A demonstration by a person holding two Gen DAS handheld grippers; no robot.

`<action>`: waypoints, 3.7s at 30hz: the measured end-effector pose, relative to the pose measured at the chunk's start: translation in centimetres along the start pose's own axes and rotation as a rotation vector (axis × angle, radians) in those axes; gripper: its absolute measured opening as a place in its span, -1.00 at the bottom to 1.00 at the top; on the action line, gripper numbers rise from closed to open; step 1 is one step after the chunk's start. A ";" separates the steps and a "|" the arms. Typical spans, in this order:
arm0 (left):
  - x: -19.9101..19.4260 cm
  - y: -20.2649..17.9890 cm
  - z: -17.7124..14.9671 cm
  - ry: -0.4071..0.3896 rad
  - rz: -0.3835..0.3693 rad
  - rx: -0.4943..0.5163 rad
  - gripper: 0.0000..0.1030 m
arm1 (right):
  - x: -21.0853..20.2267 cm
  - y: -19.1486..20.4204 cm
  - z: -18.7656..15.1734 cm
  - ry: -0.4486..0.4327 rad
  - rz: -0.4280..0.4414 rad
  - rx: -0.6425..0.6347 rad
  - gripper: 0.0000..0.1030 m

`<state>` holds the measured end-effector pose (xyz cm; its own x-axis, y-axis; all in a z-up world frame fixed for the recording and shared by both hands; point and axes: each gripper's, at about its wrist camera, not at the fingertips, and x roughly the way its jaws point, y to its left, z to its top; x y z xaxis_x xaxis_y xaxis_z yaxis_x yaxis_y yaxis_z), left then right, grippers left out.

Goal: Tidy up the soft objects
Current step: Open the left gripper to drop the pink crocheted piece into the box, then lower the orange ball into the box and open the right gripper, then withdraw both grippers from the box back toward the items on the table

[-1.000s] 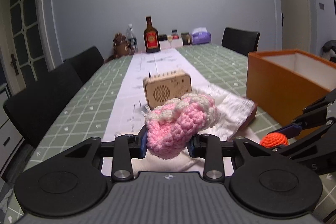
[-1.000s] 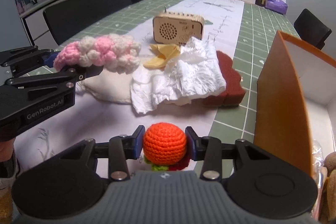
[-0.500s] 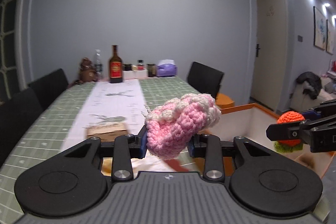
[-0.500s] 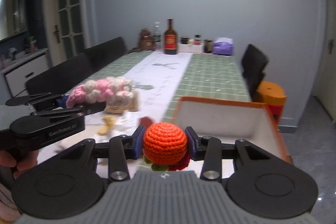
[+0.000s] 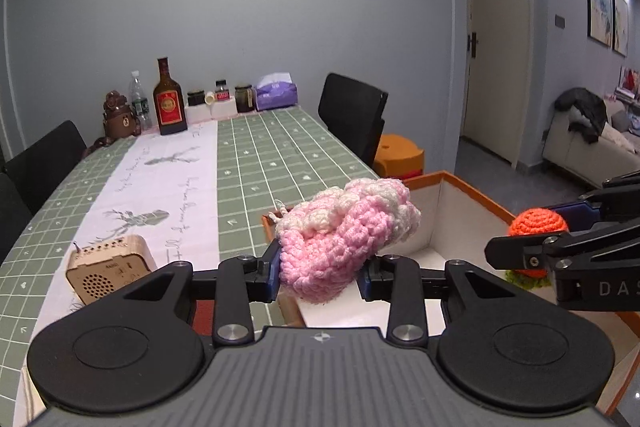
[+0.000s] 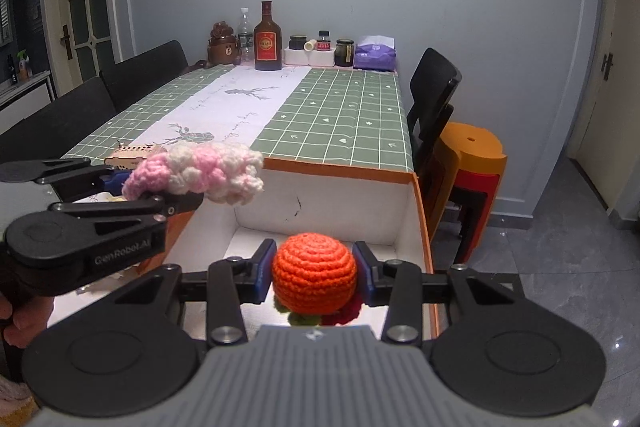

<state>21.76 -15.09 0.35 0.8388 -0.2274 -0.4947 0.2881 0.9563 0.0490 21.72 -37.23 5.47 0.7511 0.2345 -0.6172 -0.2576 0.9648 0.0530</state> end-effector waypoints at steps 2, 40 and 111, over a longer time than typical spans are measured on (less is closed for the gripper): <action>0.7 -0.5 0.1 0.028 0.015 -0.003 -0.22 | 0.7 -0.6 -0.1 0.003 0.012 0.012 -0.20; -3.3 8.0 -3.1 0.060 0.174 -0.231 0.71 | 8.4 3.8 -0.2 0.208 0.145 0.075 -0.18; -14.3 20.1 -13.0 0.081 0.418 -0.336 0.71 | 2.3 24.8 -4.6 -0.076 0.113 -0.124 0.82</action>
<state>9.51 9.74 -2.83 0.8084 0.1868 -0.5583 -0.2370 0.9713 -0.0183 14.25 -13.33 1.73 0.7558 0.3536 -0.5510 -0.4124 0.9108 0.0189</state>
